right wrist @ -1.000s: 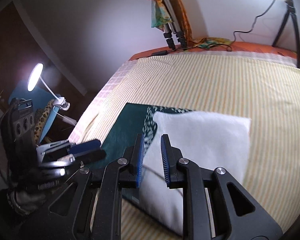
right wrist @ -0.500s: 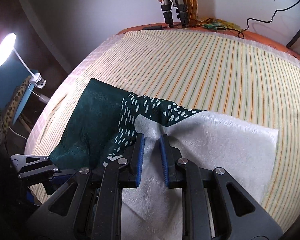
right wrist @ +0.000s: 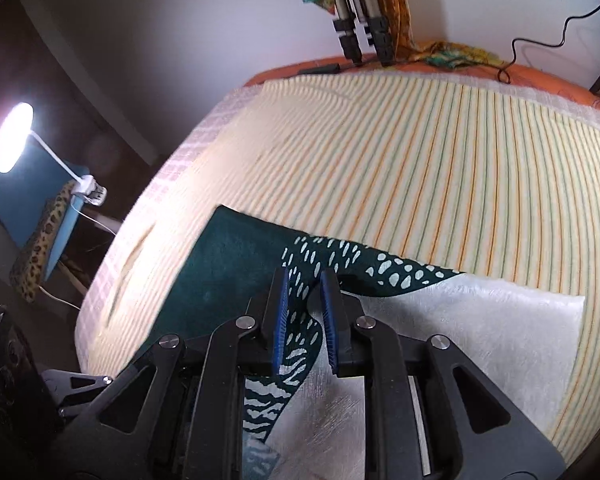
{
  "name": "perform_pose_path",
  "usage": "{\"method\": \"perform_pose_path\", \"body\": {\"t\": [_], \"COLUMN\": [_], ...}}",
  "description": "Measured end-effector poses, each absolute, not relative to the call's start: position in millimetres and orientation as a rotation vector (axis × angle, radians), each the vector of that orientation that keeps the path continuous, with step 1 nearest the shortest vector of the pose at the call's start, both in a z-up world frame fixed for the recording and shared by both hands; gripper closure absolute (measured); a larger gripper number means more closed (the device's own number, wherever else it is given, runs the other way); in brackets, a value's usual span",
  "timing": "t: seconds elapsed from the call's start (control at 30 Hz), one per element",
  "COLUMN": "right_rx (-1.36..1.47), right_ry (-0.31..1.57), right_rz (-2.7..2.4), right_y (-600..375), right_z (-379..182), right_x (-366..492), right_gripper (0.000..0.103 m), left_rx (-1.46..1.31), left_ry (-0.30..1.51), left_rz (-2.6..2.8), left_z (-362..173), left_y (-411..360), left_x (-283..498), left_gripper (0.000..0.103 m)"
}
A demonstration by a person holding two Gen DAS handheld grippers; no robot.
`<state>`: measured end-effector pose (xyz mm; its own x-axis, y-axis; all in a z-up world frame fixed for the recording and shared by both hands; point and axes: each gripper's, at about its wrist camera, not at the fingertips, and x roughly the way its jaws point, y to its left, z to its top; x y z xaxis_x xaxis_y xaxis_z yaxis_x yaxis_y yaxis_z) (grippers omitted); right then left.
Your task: Fold small clothes
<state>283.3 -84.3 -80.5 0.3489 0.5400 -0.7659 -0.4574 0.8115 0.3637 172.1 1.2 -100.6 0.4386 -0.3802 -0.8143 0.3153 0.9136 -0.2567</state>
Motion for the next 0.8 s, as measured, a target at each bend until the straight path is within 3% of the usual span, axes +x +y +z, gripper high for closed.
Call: {"method": "perform_pose_path", "body": {"t": [0.27, 0.33, 0.4, 0.47, 0.7, 0.8], "right_rx": [0.153, 0.192, 0.225, 0.273, 0.355, 0.411], "right_ry": [1.068, 1.045, 1.004, 0.978, 1.023, 1.046], "right_rz": [0.623, 0.623, 0.607, 0.6, 0.509, 0.488], "right_y": [-99, -115, -135, -162, -245, -269], "right_z": [-79, -65, -51, -41, -51, -60], "right_x": [284, 280, 274, 268, 252, 247], "right_gripper": [0.084, 0.074, 0.054, 0.048, 0.046, 0.046], "left_rx": [-0.124, -0.149, -0.193, -0.27, -0.561, -0.681], "left_ry": [1.039, 1.01, 0.981, 0.963, 0.983, 1.006], "left_rz": [-0.426, -0.419, -0.397, -0.371, -0.278, -0.25], "left_z": [-91, -82, -73, -66, -74, -83], "left_y": [11, 19, 32, 49, 100, 112], "left_x": [164, 158, 150, 142, 126, 120], "left_gripper": [0.07, 0.061, 0.045, 0.045, 0.03, 0.028]}}
